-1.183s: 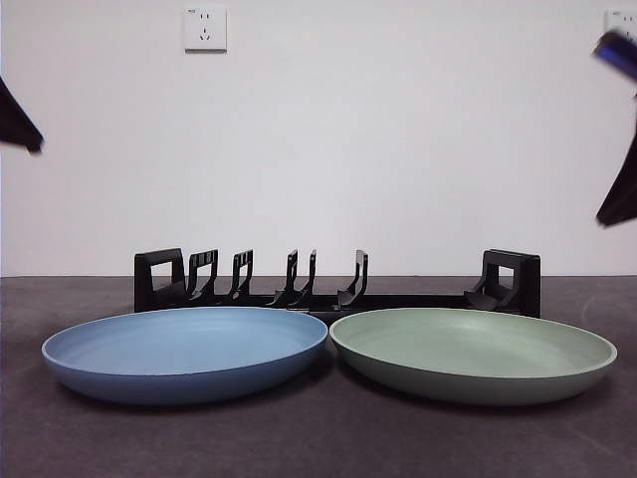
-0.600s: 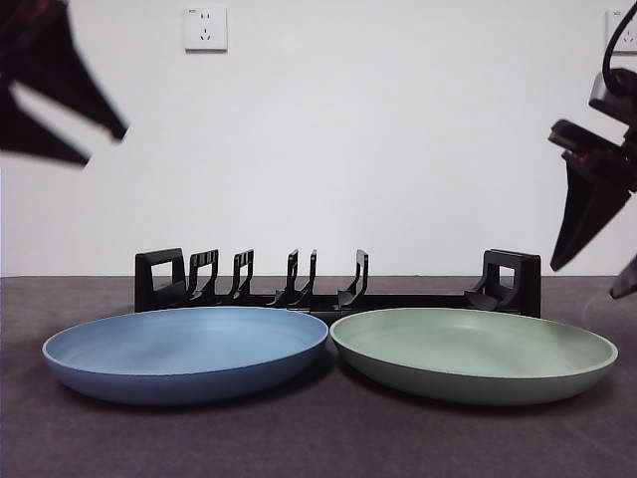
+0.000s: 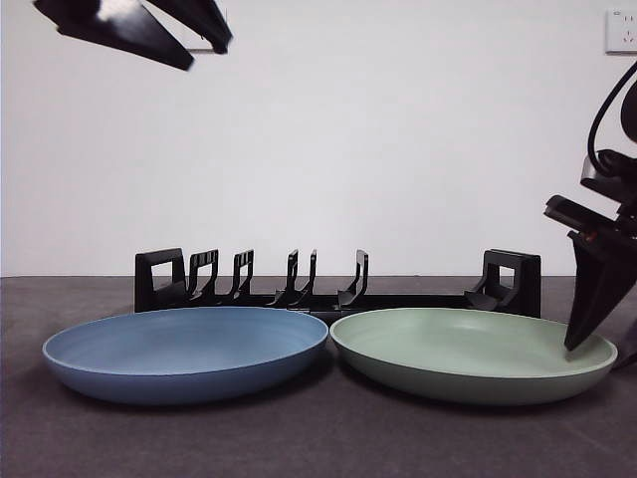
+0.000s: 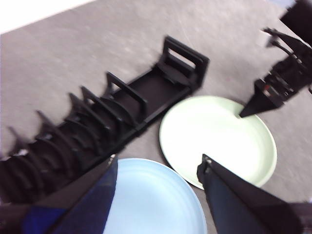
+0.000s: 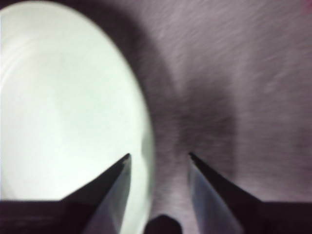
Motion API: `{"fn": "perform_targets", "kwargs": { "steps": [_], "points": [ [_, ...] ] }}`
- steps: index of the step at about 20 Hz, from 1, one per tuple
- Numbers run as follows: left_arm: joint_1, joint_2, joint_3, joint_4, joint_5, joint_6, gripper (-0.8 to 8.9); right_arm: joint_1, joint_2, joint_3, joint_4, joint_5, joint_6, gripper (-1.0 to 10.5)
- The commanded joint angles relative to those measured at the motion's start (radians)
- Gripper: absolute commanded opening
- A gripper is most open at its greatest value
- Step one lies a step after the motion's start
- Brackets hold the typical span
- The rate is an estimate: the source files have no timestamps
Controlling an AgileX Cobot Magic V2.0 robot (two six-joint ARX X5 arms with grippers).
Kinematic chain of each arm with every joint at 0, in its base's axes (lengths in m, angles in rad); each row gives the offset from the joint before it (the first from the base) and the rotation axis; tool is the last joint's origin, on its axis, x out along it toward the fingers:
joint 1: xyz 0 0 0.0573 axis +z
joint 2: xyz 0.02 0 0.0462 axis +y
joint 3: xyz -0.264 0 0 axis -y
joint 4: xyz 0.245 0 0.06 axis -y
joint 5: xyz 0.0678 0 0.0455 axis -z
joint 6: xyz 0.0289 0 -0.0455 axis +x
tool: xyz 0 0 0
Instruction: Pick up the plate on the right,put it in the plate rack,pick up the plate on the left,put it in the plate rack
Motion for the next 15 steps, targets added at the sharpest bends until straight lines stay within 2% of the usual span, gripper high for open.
{"fn": "perform_targets", "kwargs": {
  "steps": [1, 3, 6, 8, 10, 15],
  "points": [
    [-0.026, 0.039, 0.001, 0.008, -0.001, 0.012, 2.84, 0.0, 0.018, 0.003, 0.004, -0.003, -0.009, -0.2],
    [-0.049, 0.076, 0.001, 0.009, 0.0, 0.027, 2.84, 0.0, 0.016, 0.003, 0.004, 0.003, -0.008, -0.1],
    [-0.09, 0.128, 0.001, 0.007, 0.0, 0.064, 2.84, 0.0, 0.001, 0.004, -0.002, 0.073, 0.003, -0.1],
    [-0.125, 0.157, 0.001, 0.005, 0.0, 0.103, 2.84, 0.0, -0.028, 0.005, -0.011, 0.08, 0.01, -0.1],
    [-0.168, 0.177, 0.001, 0.004, 0.001, 0.169, 2.84, 0.0, -0.071, 0.005, -0.023, 0.078, 0.026, -0.1],
    [-0.316, 0.184, 0.001, 0.019, -0.029, 0.41, 2.83, 0.001, -0.168, 0.027, -0.117, 0.069, 0.055, -0.1]
  ]
}}
